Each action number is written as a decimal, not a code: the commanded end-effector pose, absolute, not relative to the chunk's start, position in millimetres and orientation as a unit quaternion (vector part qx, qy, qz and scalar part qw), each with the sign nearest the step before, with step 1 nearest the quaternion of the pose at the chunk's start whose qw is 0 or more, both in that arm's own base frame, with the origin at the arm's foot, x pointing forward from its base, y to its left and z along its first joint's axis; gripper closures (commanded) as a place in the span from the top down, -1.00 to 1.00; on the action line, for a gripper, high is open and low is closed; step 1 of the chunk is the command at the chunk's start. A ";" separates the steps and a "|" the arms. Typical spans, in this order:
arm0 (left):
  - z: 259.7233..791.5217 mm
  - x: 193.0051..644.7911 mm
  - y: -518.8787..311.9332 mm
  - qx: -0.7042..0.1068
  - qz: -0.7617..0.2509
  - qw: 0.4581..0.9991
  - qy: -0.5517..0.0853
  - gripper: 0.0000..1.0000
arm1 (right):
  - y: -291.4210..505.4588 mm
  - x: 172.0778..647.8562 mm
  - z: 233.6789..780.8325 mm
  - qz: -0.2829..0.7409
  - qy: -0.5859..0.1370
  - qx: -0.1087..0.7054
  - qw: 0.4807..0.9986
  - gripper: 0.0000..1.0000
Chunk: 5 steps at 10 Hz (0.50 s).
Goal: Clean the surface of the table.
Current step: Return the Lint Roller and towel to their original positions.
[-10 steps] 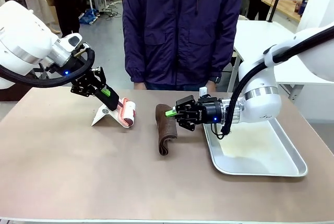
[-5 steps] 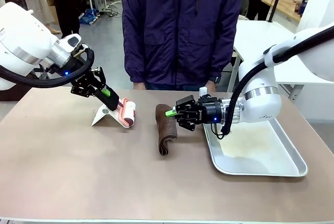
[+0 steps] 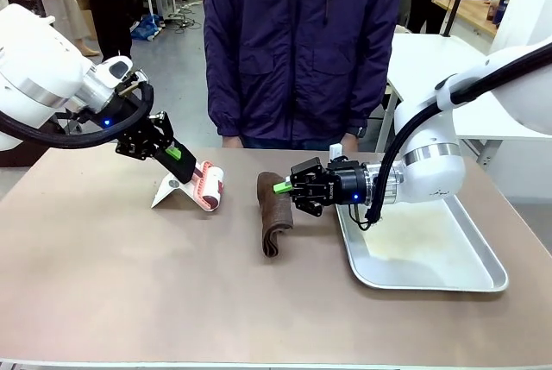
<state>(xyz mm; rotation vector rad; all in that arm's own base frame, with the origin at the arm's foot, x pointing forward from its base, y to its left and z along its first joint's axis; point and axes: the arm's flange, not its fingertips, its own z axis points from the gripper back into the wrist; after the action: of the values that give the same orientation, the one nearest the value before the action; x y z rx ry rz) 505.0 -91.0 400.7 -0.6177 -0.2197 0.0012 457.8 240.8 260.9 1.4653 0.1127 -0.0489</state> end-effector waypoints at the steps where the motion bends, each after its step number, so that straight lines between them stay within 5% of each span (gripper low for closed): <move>1: 392.4 497.8 -81.6 -0.314 -0.012 0.941 -0.128 -0.55 | 241.2 460.7 262.7 -0.017 0.056 0.665 0.745 -0.76; 5: 386.5 498.5 -76.0 -0.316 -0.002 0.941 -0.119 -0.55 | 242.1 460.9 262.4 -0.017 0.059 0.663 0.746 -0.76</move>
<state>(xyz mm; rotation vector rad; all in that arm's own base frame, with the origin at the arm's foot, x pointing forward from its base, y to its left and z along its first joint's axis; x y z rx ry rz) 502.5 -83.7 394.2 -0.6454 -0.2295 0.0064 457.6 240.8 260.4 1.4636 0.1147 -0.0476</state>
